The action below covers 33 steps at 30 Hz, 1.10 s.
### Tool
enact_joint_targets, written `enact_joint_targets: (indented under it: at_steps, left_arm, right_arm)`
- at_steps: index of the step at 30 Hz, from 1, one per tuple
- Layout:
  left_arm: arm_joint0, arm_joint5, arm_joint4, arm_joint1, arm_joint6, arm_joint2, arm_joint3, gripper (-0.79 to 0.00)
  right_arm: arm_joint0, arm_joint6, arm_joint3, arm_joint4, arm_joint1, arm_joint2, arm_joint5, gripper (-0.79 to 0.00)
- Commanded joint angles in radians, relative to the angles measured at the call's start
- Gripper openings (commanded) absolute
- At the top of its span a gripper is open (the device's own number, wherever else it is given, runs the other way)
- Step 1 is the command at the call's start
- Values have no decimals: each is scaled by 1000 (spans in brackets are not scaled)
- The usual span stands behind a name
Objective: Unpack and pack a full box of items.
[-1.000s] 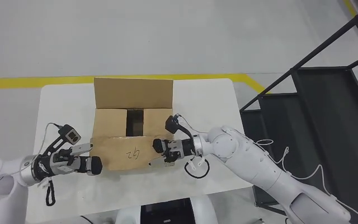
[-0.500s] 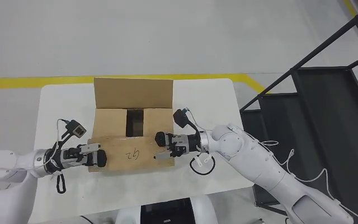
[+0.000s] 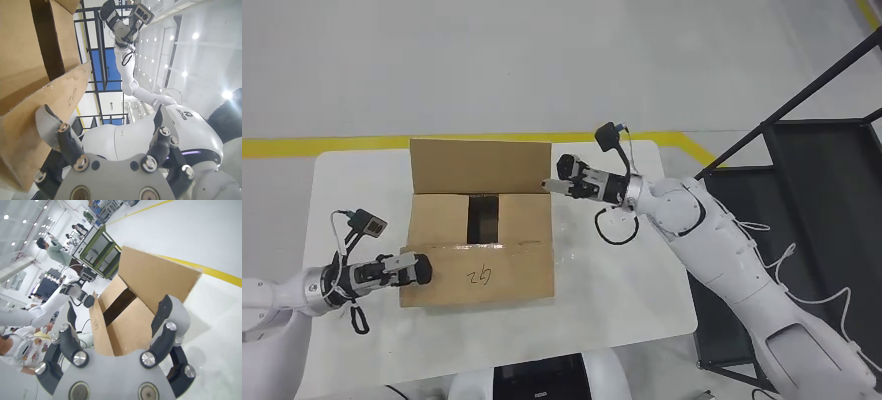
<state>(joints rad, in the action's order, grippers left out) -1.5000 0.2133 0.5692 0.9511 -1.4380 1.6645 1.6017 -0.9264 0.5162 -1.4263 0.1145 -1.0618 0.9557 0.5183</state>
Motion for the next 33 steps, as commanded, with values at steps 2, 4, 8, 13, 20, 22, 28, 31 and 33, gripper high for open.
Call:
enact_joint_targets:
  at_steps: [2, 4, 8, 13, 20, 22, 28, 31, 33]
  left_arm:
    - [-10, 11, -9, -1, 12, -1, 3, 0]
    - [-16, 14, -13, -2, 17, 0, 6, 0]
    - [-26, 21, -11, -5, 27, 12, 21, 0]
    - [-45, 16, -9, -9, 32, 25, 44, 0]
    - [-62, 0, -15, -12, 50, 23, 66, 0]
    - [-62, -3, -21, -13, 55, 17, 68, 0]
    - [-61, -3, -30, -14, 73, 5, 73, 0]
    - [-62, 10, -24, -14, 85, -1, 80, 0]
    - [-66, 22, -17, -13, 92, -4, 86, 0]
  right_arm:
    - [48, -14, 67, -21, -23, -44, -32, 0]
    - [80, -16, 110, -25, -37, -71, -40, 0]
    - [127, -43, 181, -20, -64, -114, -67, 0]
    - [164, -62, 247, -6, -91, -149, -81, 0]
    - [206, -34, 311, -96, -128, -185, 113, 0]
    - [223, -20, 324, -74, -132, -188, 168, 0]
    - [202, 30, 299, -51, -123, -165, 277, 0]
    - [179, 96, 249, -50, -112, -157, 302, 0]
    - [162, 134, 212, -46, -105, -151, 303, 0]
